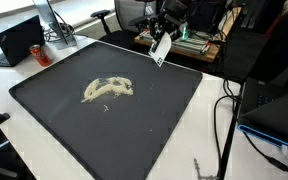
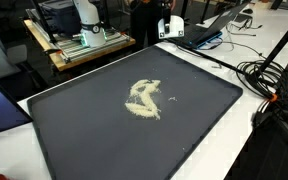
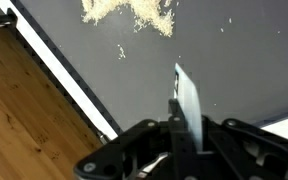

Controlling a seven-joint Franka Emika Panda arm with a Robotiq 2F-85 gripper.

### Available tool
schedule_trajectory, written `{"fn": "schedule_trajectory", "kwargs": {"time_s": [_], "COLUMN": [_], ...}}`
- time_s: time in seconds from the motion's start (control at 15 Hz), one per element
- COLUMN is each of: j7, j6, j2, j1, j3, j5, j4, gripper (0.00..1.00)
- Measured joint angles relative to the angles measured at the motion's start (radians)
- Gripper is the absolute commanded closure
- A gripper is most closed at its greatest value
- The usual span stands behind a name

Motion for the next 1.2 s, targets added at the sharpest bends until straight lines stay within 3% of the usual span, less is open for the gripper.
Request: {"fn": "schedule_trajectory", "kwargs": {"time_s": [0.2, 0.53, 1.2], "j7": [0.080, 0.175, 0.336], "j6": [-0.090, -0.183, -0.312], "j2": [0.015, 0.090, 0.311], "j1": [0.007, 0.010, 0.064], "j3": [0.053, 0.127, 0.134], "j5": [-0.058, -0.061, -0.061], "j4": [0.005, 0.041, 0.215], "gripper": [0.99, 0.99, 0.99]}}
